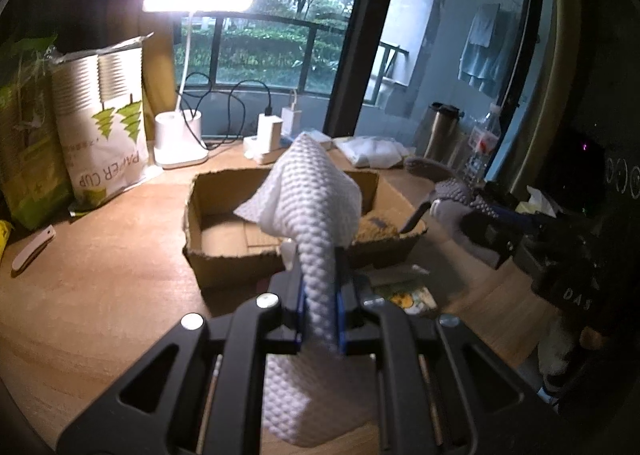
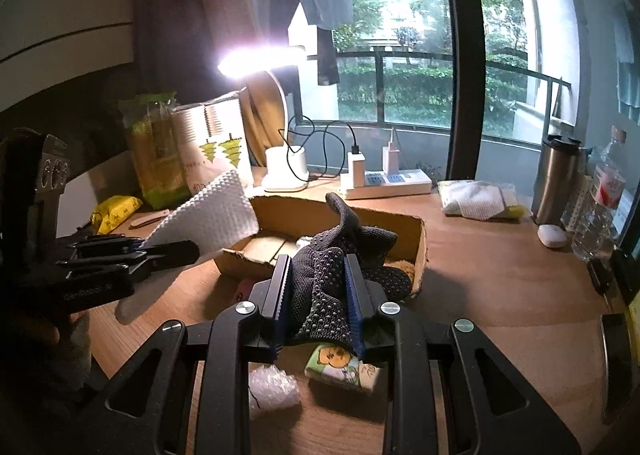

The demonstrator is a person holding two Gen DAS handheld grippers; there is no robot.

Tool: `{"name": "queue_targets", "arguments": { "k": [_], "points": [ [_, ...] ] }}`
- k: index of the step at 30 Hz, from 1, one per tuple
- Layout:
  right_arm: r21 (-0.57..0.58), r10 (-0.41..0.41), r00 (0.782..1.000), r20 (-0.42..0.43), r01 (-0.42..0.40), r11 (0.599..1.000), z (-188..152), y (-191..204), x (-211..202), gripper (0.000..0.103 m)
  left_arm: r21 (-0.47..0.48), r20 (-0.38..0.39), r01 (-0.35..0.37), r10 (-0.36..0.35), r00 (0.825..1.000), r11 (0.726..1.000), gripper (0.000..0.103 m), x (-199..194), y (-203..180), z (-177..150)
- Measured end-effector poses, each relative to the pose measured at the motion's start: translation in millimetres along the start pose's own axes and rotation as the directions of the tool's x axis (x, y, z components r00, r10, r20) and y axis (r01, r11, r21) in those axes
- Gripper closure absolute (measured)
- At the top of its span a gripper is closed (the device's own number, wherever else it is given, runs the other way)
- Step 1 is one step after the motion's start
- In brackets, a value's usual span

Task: Organize soft objects
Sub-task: 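Lift the gloves and towel over the box, lower them in and release both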

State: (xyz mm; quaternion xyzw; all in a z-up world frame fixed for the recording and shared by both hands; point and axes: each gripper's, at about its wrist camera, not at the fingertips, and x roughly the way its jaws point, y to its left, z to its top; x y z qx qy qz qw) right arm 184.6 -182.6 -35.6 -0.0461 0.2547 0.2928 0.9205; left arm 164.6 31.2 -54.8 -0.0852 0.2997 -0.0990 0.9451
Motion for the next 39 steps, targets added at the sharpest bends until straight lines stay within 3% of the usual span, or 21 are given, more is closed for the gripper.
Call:
{"name": "queue_targets", "arguments": {
  "k": [24, 39],
  "points": [
    [-0.023, 0.008, 1.000, -0.021, -0.009, 1.000, 28.6, -7.4, 41.0, 0.076, -0.010, 0.075, 0.018, -0.017, 0.997, 1.000, 0.092, 27.8, 32.1, 44.7],
    [0.004, 0.007, 0.995, -0.104, -0.007, 1.000, 35.9, -20.2, 102.3, 0.076, -0.049, -0.016, 0.003, -0.004, 1.000, 0.999, 0.090, 77.8, 60.0, 45.5]
  ]
}}
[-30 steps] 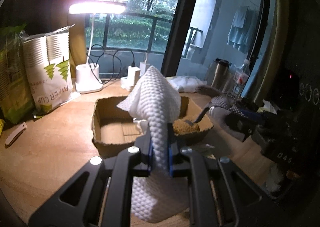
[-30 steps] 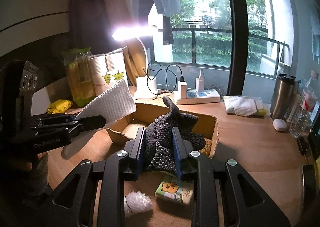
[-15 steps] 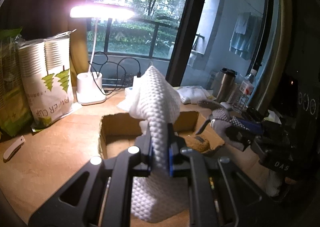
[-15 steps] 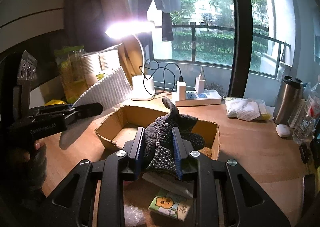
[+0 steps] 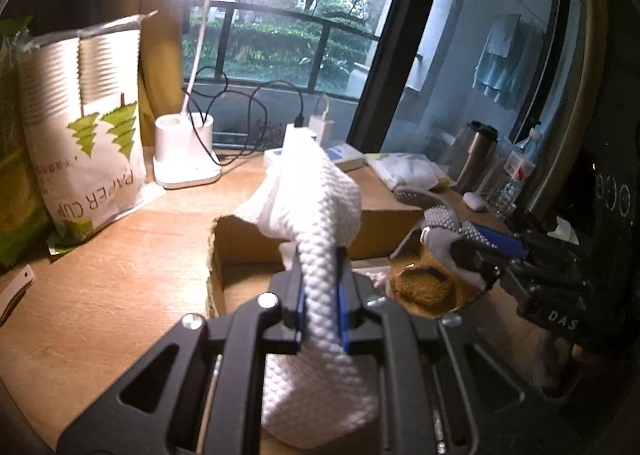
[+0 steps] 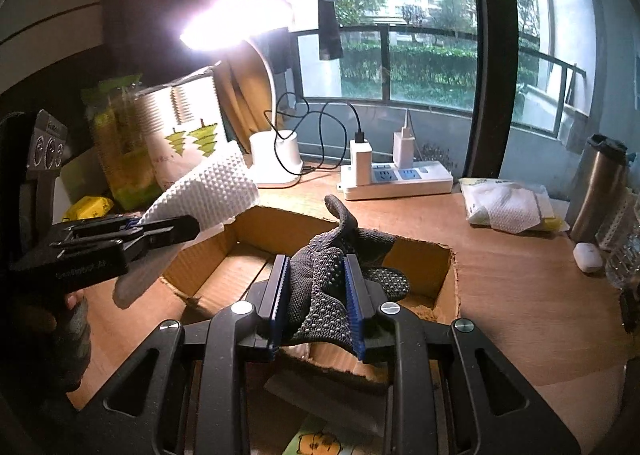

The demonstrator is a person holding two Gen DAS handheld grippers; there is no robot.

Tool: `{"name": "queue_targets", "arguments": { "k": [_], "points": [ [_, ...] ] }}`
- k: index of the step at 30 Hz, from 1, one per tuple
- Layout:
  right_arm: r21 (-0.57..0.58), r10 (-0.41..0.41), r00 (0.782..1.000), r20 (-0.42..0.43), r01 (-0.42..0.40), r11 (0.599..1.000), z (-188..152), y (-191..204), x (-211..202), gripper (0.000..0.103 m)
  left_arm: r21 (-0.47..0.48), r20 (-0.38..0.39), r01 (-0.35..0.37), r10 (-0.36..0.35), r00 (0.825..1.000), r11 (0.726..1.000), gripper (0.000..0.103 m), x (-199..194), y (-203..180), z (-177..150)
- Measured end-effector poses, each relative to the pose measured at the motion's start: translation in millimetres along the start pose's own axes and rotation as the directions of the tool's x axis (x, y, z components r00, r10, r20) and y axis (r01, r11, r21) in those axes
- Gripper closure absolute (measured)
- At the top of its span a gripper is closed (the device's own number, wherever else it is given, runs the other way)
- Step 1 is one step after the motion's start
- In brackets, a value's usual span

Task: Organize soft objects
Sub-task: 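Lift the gloves and towel over the box, lower them in and release both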

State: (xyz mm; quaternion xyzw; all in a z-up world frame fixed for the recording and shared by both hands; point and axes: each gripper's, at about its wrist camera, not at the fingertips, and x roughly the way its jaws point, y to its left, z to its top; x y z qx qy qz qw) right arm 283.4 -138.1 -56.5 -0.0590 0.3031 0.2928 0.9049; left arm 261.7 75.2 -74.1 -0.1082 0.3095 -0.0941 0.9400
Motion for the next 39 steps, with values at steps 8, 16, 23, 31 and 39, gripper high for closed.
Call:
{"name": "queue_targets", "arguments": {
  "k": [8, 16, 23, 31, 39],
  "points": [
    [0.018, -0.001, 0.999, -0.036, 0.002, 1.000, -0.2, -4.4, 18.6, 0.074, -0.013, -0.084, -0.029, 0.028, 0.996, 0.999, 0.079, 27.0, 7.2, -6.1],
    [0.010, -0.020, 0.999, -0.049, 0.020, 1.000, 0.5, -3.3, 21.1, 0.063, -0.062, -0.067, -0.054, 0.050, 0.996, 0.997, 0.030, 20.1, 13.5, -6.4],
    [0.009, -0.030, 0.999, -0.035, 0.030, 1.000, -0.4, 0.7, 8.6, 0.055, -0.067, -0.064, -0.087, 0.083, 0.994, 0.994, 0.029, 8.9, 14.4, -9.4],
    [-0.001, -0.036, 0.999, -0.011, 0.036, 0.999, -2.6, 11.0, -12.5, 0.055, -0.047, -0.019, -0.062, 0.061, 0.998, 0.997, 0.029, -17.6, 3.3, -13.6],
    [-0.007, -0.046, 0.999, 0.004, 0.046, 0.999, -11.4, 18.2, -33.1, 0.055, -0.026, 0.019, -0.032, 0.033, 0.999, 0.999, 0.029, -41.0, -12.2, -24.7]
  ]
}}
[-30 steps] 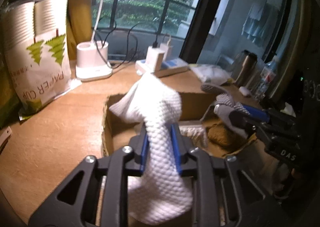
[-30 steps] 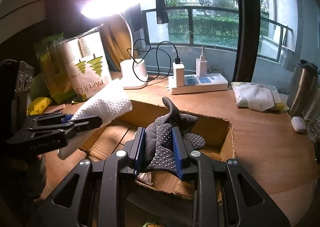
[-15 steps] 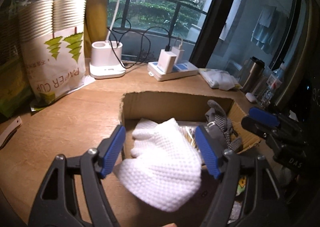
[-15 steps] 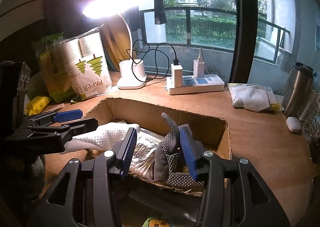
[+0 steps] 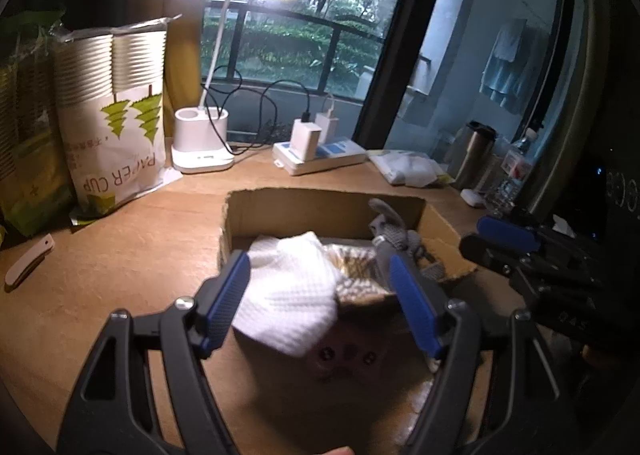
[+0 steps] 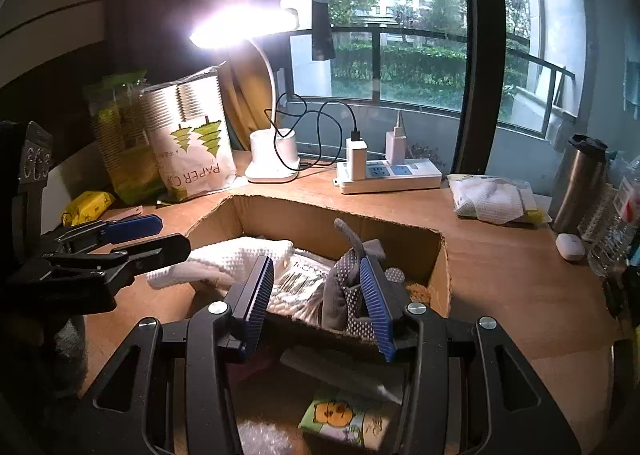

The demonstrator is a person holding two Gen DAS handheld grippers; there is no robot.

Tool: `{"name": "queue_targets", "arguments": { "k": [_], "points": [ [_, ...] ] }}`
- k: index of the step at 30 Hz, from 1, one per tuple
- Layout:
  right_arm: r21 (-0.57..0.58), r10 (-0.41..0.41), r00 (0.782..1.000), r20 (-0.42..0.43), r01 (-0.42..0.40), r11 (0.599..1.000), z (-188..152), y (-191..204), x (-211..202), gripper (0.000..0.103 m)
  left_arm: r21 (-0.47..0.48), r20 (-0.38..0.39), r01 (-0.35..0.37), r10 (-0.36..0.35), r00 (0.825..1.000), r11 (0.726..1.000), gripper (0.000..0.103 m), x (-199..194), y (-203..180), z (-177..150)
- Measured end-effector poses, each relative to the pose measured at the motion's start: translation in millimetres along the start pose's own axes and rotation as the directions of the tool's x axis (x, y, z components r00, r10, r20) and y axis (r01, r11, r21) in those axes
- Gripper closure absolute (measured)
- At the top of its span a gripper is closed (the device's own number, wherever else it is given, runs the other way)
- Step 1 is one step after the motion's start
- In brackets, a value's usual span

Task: Organize soft objects
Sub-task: 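Lift the gloves and towel over the box, lower them in and release both, then grasp the green cartoon tissue pack with the right gripper while the left moves toward the bubble wrap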

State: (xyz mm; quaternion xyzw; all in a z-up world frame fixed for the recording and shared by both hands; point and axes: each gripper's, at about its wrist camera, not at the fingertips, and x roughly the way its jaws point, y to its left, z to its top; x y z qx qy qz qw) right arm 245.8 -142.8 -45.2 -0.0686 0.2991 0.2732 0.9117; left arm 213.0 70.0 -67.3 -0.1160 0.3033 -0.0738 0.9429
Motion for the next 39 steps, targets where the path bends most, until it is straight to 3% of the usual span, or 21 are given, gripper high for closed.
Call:
{"name": "queue_targets", "arguments": {
  "k": [17, 30, 39],
  "points": [
    [0.018, -0.029, 0.999, 0.012, 0.029, 0.999, -25.8, 0.2, -36.2, 0.055, -0.017, 0.003, -0.018, 0.018, 1.000, 1.000, 0.029, -21.5, -4.2, -21.1],
    [0.061, -0.029, 0.999, -0.039, 0.031, 0.998, -59.7, -6.0, -29.0, 0.055, 0.007, -0.053, -0.003, 0.004, 0.999, 1.000, 0.029, -14.4, -17.6, -54.4],
    [0.102, -0.059, 0.993, -0.102, 0.069, 0.992, -89.6, -19.5, -16.4, 0.037, 0.019, -0.096, 0.008, -0.006, 0.995, 1.000, 0.029, 1.0, -24.9, -73.4]
  ]
}}
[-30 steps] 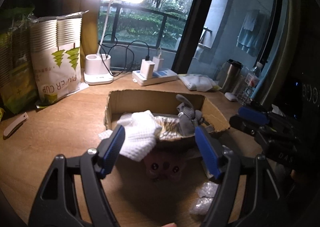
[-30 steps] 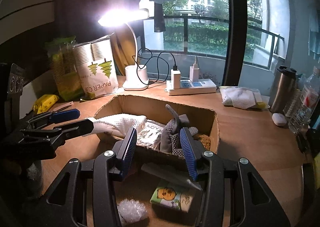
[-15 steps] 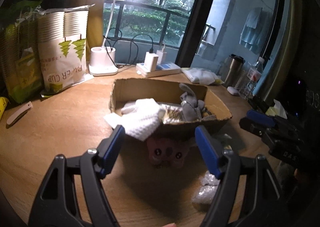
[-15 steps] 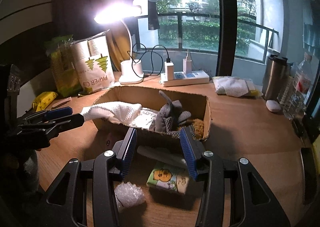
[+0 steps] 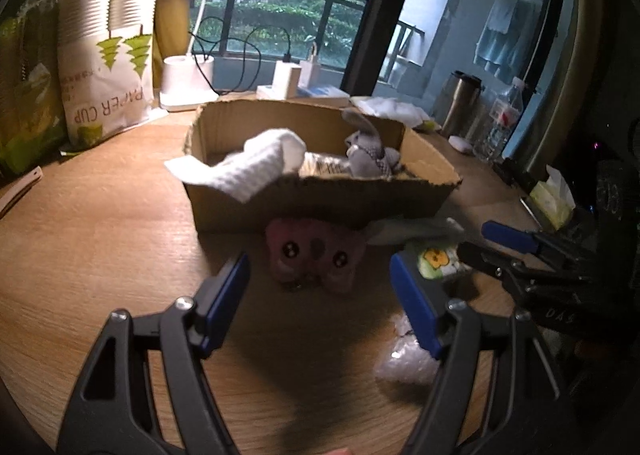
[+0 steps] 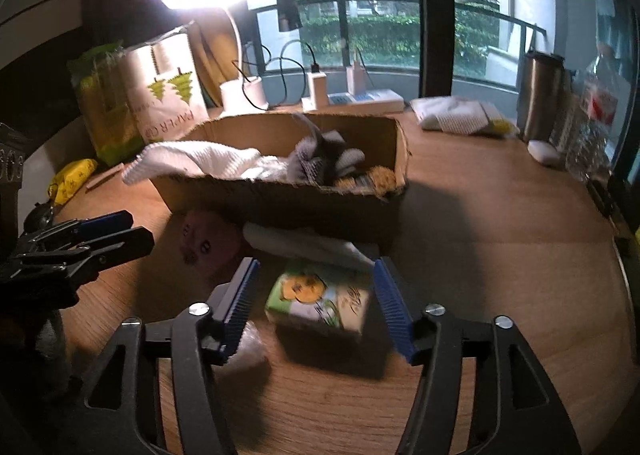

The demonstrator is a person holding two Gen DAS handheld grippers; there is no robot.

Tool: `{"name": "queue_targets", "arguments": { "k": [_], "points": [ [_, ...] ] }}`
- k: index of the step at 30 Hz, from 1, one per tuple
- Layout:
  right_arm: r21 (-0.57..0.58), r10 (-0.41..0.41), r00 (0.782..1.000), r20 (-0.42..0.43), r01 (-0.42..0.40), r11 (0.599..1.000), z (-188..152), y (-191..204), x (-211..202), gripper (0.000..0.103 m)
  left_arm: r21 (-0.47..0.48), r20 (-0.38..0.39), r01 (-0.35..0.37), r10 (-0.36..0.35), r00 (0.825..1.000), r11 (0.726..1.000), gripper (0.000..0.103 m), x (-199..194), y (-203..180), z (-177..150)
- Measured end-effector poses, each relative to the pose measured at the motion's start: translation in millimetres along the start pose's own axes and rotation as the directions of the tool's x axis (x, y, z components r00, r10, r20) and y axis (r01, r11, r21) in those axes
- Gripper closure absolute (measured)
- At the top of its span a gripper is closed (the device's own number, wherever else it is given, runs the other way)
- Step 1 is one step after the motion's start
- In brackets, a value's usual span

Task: Organize soft objects
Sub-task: 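Grasp the green cartoon tissue pack with the right gripper while the left moves toward the bubble wrap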

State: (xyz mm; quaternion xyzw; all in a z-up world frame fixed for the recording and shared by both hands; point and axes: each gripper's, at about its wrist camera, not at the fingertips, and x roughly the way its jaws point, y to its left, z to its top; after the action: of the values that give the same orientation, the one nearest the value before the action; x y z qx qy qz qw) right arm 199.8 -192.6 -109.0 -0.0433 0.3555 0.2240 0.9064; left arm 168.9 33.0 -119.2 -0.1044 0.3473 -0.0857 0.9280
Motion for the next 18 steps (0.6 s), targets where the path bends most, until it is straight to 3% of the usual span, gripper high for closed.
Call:
{"name": "queue_targets", "arguments": {
  "k": [18],
  "points": [
    [0.031, 0.003, 0.992, -0.124, 0.001, 1.000, -5.4, 4.3, 47.0, 0.031, 0.001, -0.029, -0.011, 0.011, 1.000, 1.000, 0.029, 7.9, 8.7, -5.0]
  ]
}}
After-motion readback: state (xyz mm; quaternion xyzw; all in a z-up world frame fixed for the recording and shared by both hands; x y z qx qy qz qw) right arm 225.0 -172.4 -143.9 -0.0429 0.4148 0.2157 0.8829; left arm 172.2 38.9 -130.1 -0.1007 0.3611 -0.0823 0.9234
